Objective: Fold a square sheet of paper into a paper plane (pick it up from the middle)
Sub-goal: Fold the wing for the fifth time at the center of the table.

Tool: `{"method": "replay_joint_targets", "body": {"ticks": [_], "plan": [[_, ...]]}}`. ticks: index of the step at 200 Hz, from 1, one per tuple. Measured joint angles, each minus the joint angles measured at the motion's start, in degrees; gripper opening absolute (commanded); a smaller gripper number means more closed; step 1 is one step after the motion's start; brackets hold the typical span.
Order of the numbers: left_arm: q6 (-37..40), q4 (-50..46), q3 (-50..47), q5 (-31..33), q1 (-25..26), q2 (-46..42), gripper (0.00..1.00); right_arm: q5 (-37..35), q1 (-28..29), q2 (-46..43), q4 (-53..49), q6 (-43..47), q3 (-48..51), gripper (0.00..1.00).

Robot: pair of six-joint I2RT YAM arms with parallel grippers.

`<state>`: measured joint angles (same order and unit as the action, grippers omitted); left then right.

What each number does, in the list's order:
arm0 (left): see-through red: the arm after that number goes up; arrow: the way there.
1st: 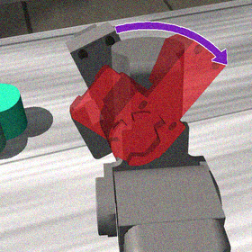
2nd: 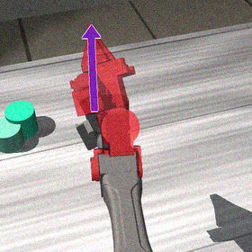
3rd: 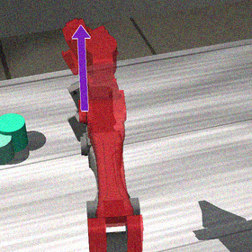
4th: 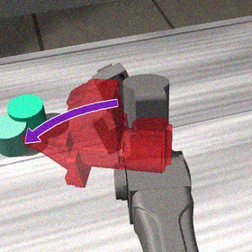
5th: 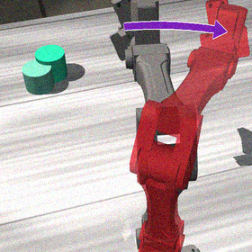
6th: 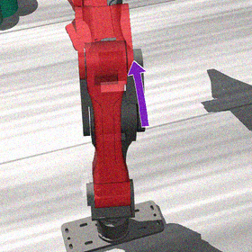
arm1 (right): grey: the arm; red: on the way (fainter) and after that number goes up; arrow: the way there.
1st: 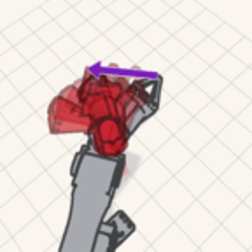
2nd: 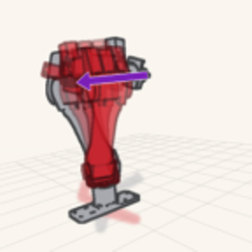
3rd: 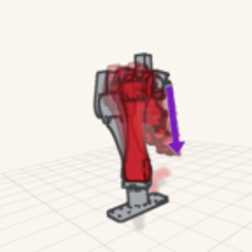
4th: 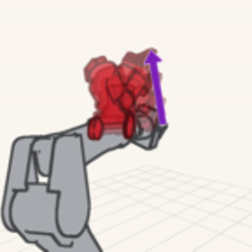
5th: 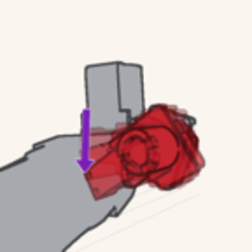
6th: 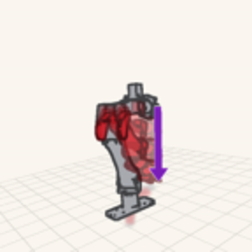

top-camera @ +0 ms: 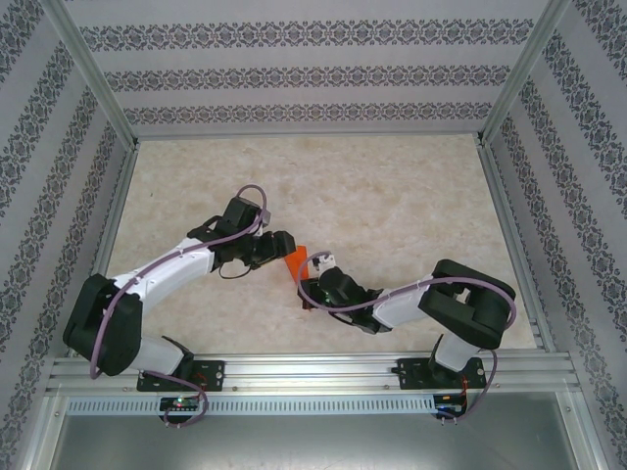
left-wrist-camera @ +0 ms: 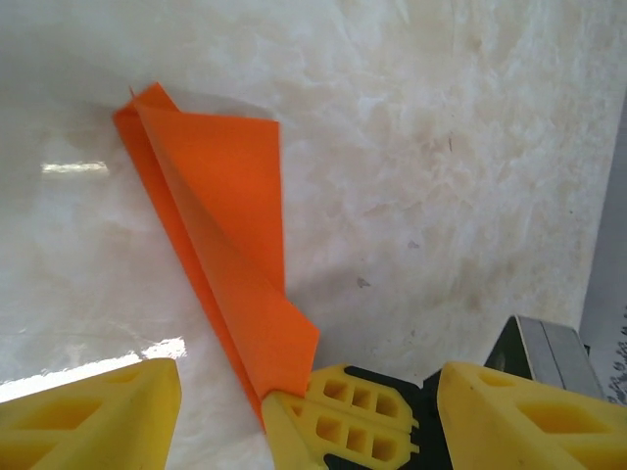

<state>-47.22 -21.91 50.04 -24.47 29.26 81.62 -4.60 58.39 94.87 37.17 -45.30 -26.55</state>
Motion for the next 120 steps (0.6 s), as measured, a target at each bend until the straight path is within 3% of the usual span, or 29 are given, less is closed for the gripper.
{"method": "replay_joint_targets", "body": {"ticks": [62,120], "plan": [[-1.2,5.4,-0.3,-6.8,0.6,8.7,0.78,7.8,-3.9,4.9,11.2,-8.5,3.3,0.0],[-2.2,3.3,1.7,-4.5,0.8,12.2,0.85,7.7,-4.0,4.5,10.8,-7.4,3.3,0.05]]}}
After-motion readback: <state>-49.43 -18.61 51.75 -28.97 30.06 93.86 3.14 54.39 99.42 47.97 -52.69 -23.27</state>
